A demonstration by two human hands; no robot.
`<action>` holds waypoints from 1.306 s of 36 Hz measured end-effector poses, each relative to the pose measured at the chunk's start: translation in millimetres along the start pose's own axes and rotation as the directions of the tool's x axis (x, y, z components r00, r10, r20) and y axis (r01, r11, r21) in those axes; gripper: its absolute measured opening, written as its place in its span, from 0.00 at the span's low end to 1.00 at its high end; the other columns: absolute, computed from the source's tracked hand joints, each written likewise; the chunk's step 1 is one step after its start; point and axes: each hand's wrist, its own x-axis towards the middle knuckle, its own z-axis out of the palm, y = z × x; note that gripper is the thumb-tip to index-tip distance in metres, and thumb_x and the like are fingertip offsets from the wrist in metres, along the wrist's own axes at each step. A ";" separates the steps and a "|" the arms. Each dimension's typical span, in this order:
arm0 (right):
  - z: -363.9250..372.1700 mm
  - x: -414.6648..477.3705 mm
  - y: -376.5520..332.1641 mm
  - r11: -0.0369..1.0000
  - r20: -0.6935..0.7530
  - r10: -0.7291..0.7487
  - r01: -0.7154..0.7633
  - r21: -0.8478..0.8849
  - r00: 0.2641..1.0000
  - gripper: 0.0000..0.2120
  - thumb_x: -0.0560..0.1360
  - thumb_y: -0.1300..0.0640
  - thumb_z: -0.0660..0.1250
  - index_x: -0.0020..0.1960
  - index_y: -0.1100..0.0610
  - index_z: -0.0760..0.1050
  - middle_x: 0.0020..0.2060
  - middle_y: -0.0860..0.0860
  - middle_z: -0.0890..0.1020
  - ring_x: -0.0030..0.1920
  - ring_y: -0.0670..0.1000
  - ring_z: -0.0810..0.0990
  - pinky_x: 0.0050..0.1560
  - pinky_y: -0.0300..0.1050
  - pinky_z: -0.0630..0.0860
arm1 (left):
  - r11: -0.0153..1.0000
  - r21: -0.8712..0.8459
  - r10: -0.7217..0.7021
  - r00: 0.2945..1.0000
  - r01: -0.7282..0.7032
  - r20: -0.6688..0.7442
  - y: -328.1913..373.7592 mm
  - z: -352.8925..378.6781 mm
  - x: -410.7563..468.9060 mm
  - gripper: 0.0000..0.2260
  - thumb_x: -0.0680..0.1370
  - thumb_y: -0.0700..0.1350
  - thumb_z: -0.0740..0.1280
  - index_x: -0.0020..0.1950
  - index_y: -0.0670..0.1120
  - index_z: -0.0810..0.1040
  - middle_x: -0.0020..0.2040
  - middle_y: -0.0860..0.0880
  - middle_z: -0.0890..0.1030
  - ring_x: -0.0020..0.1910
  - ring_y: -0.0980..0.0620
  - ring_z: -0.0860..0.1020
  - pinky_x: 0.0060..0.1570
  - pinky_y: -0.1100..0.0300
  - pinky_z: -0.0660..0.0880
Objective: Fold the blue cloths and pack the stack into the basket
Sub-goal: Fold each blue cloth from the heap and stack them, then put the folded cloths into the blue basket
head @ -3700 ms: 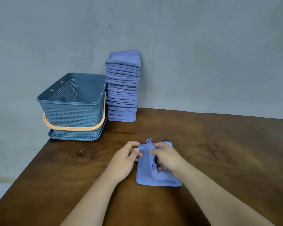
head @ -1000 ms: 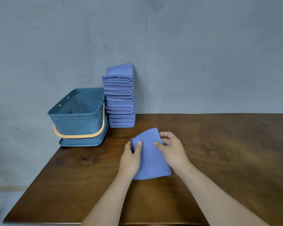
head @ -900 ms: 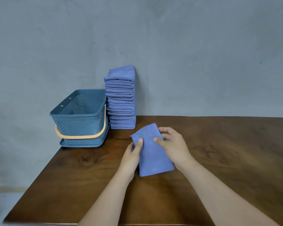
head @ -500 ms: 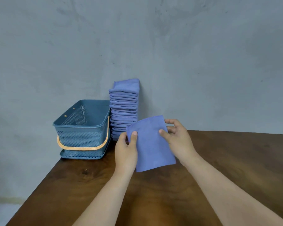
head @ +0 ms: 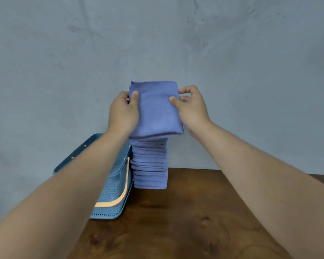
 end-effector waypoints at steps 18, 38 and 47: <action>69.8 95.9 96.3 0.934 0.082 0.208 -0.173 -0.313 0.975 0.16 0.71 0.56 0.68 0.58 0.55 0.76 0.54 0.54 0.83 0.54 0.57 0.82 0.54 0.53 0.80 | 0.936 0.209 -0.338 0.891 0.284 0.304 -95.9 59.4 102.0 0.14 0.75 0.39 0.71 0.39 0.51 0.67 0.45 0.44 0.73 0.41 0.46 0.70 0.42 0.52 0.70; 68.2 40.3 21.6 0.951 0.226 -0.005 0.074 -0.300 0.974 0.18 0.77 0.63 0.64 0.64 0.52 0.80 0.57 0.47 0.79 0.57 0.50 0.80 0.55 0.43 0.76 | 0.945 0.293 -0.217 0.949 0.145 0.228 -91.3 10.8 70.4 0.10 0.83 0.50 0.67 0.47 0.45 0.78 0.43 0.49 0.79 0.42 0.46 0.74 0.42 0.56 0.70; 106.4 -44.5 15.7 0.968 0.430 -0.008 0.115 -0.221 0.903 0.11 0.79 0.62 0.67 0.56 0.52 0.83 0.50 0.45 0.85 0.50 0.46 0.82 0.55 0.43 0.77 | 0.852 0.523 -0.244 0.915 0.044 0.320 -126.8 -79.1 18.1 0.11 0.83 0.54 0.67 0.48 0.48 0.80 0.45 0.49 0.83 0.44 0.48 0.80 0.41 0.56 0.70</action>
